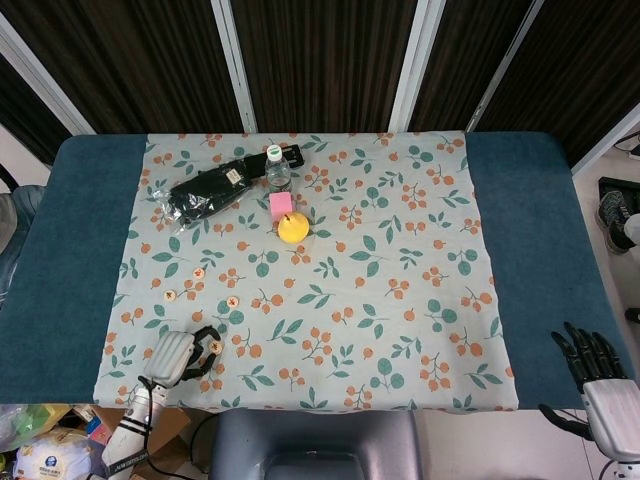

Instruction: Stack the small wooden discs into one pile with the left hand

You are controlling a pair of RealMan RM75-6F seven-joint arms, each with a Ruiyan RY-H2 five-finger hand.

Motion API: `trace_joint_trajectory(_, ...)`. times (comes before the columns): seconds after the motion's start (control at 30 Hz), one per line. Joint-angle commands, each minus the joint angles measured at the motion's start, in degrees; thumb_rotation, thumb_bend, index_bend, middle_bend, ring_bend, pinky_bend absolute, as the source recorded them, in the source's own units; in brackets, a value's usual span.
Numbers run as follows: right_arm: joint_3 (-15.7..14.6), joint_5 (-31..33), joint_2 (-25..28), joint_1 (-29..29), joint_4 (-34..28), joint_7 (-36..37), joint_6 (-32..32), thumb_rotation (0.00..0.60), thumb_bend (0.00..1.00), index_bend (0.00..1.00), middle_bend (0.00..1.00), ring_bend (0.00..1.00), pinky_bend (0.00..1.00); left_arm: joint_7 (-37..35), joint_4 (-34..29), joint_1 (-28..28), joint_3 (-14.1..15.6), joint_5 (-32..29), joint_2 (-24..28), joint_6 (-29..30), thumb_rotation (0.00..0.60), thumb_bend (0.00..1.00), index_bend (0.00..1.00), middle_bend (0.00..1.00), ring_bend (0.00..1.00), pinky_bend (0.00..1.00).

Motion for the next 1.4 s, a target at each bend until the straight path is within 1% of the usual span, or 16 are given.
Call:
trace_joint_trajectory(0.03, 0.0, 0.0, 0.0, 0.0, 0.0, 0.0, 0.0, 0.600, 0.10, 0.00, 0.00, 0.00, 0.00, -0.2, 0.0, 0.0, 0.0, 0.1, 0.1, 0.1, 0.600, 0.41, 0.41, 1.00, 1.00, 1.00)
trace_joint_trajectory(0.17, 0.1, 0.1, 0.1, -0.1, 0.0, 0.2, 0.2, 0.600, 0.10, 0.00, 0.00, 0.00, 0.00, -1.3, -0.9, 0.1, -0.3, 0.6, 0.8, 1.2, 0.600, 0.41, 0.41, 1.00, 1.00, 1.00)
trace_joint_trajectory(0.27, 0.1, 0.1, 0.1, -0.1, 0.0, 0.2, 0.1, 0.600, 0.10, 0.00, 0.00, 0.00, 0.00, -2.6, -2.5, 0.1, -1.2, 1.0, 2.1, 3.0, 0.600, 0.41, 0.41, 1.00, 1.00, 1.00)
trace_joint_trajectory(0.4, 0.1, 0.0, 0.1, -0.1, 0.1, 0.3, 0.2, 0.600, 0.10, 0.00, 0.00, 0.00, 0.00, -3.7, -3.8, -0.5, -4.5, -0.7, 4.0, 4.1, 0.600, 0.42, 0.39, 1.00, 1.00, 1.00)
trace_joint_trajectory(0.5, 0.0, -0.1, 0.0, -0.1, 0.1, 0.1, 0.1, 0.600, 0.10, 0.00, 0.00, 0.00, 0.00, -3.4, -2.3, -1.9, -7.6, -4.8, 3.9, 1.3, 0.600, 0.42, 0.36, 1.00, 1.00, 1.00)
trace_joint_trajectory(0.63, -0.1, -0.2, -0.1, 0.0, 0.1, -0.3, 0.0, 0.600, 0.10, 0.00, 0.00, 0.00, 0.00, -2.4, 2.9, -4.6, -11.8, -11.8, 2.0, -4.8, 0.600, 0.42, 0.32, 1.00, 1.00, 1.00)
trace_joint_trajectory(0.73, 0.0, 0.1, -0.2, 0.0, 0.0, -0.4, -0.2, 0.600, 0.10, 0.00, 0.00, 0.00, 0.00, -2.1, 6.8, -6.2, -13.4, -15.1, 0.5, -8.4, 0.600, 0.42, 0.31, 1.00, 1.00, 1.00)
trace_joint_trajectory(0.9, 0.1, 0.2, -0.2, 0.1, -0.1, -0.6, -0.4, 0.600, 0.10, 0.00, 0.00, 0.00, 0.00, -1.4, 12.3, -7.6, -13.9, -17.3, -2.1, -11.1, 0.600, 0.42, 0.30, 1.00, 1.00, 1.00)
trace_joint_trajectory(1.0, 0.1, 0.3, -0.1, 0.0, -0.1, -0.2, -0.3, 0.600, 0.10, 0.00, 0.00, 0.00, 0.00, -1.4, 14.1, -7.8, -13.7, -17.5, -2.7, -11.5, 0.600, 0.42, 0.31, 1.00, 1.00, 1.00)
trace_joint_trajectory(1.4, 0.1, 0.2, -0.1, 0.0, -0.1, -0.2, -0.2, 0.600, 0.10, 0.00, 0.00, 0.00, 0.00, -1.9, 16.8, -7.5, -12.7, -17.5, -3.4, -12.2, 0.600, 0.41, 0.37, 1.00, 1.00, 1.00)
